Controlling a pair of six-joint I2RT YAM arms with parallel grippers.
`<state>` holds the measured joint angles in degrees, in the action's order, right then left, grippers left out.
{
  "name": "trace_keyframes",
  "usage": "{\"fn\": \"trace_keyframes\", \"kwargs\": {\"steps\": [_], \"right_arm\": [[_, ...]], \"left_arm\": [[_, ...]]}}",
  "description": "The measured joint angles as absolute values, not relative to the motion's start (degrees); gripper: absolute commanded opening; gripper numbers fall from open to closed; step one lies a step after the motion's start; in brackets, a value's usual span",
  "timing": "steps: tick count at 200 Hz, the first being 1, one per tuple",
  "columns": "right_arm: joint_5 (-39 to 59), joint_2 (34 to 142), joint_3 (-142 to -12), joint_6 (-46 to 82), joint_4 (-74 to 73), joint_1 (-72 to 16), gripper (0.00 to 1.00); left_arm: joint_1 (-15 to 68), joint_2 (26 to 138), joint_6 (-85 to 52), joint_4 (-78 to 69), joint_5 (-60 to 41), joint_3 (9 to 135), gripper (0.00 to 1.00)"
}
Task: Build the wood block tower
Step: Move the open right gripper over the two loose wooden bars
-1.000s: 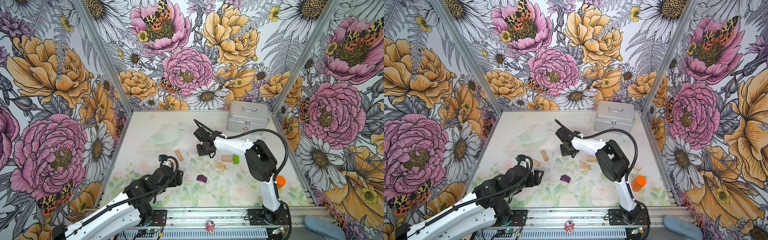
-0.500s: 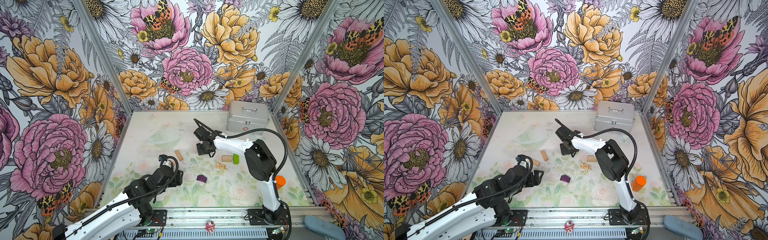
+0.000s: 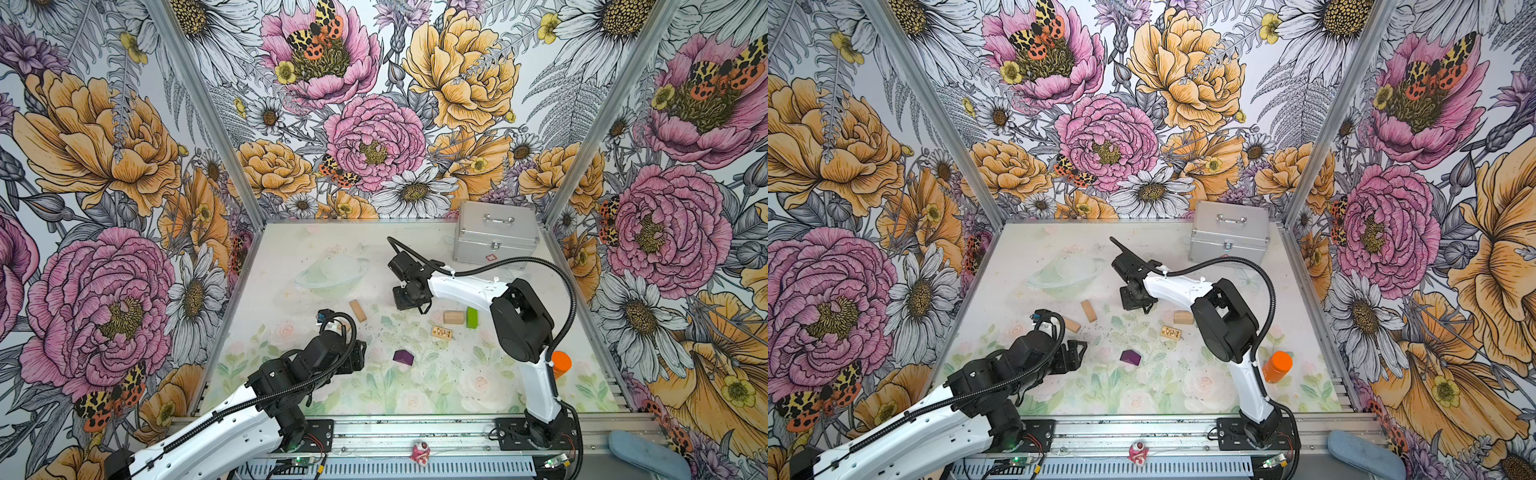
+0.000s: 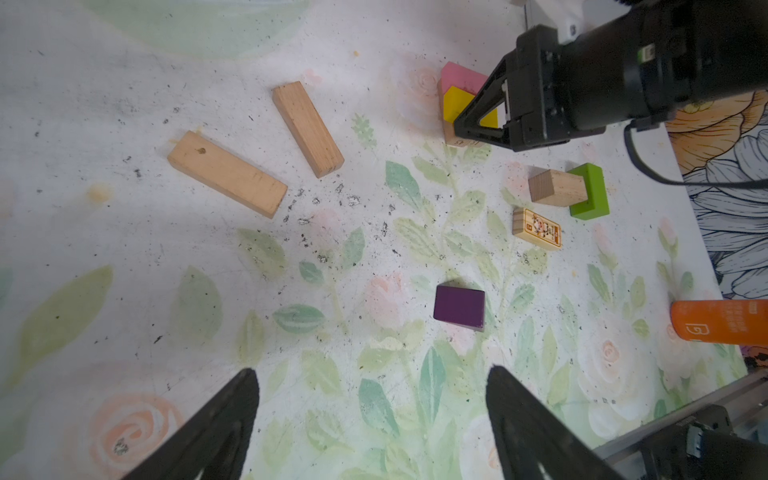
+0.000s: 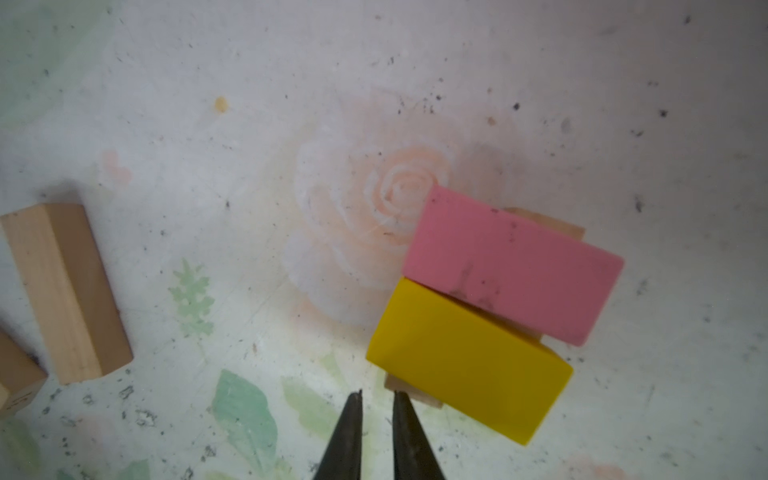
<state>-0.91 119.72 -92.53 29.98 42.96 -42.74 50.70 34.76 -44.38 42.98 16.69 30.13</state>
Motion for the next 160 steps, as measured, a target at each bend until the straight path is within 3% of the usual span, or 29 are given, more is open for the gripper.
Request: {"fn": "trace_keyframes", "kwargs": {"steps": [24, 40, 66, 130, 160], "right_arm": [[-0.19, 118.67, -93.03, 30.00, 42.96, -44.38, 0.34], [0.14, 118.65, -94.11, 29.91, 42.98, -45.04, 0.37], [0.32, 118.80, -96.64, 30.09, 43.42, -46.96, 0.46], [1.19, 125.23, -106.39, 30.52, 44.42, -49.71, 0.49], [1.41, 130.10, -110.91, 30.65, 45.91, -50.85, 0.57]], "left_arm": [[50.70, 33.63, -44.42, 42.98, 16.71, 30.06, 0.89], [50.70, 32.58, -44.80, 42.94, 16.67, 29.71, 0.99], [50.70, 31.09, -44.86, 42.96, 15.97, 28.51, 0.99], [50.96, 27.38, -45.25, 42.98, 13.93, 26.04, 0.99], [51.46, 25.98, -46.00, 43.00, 13.56, 25.06, 0.99]]}}
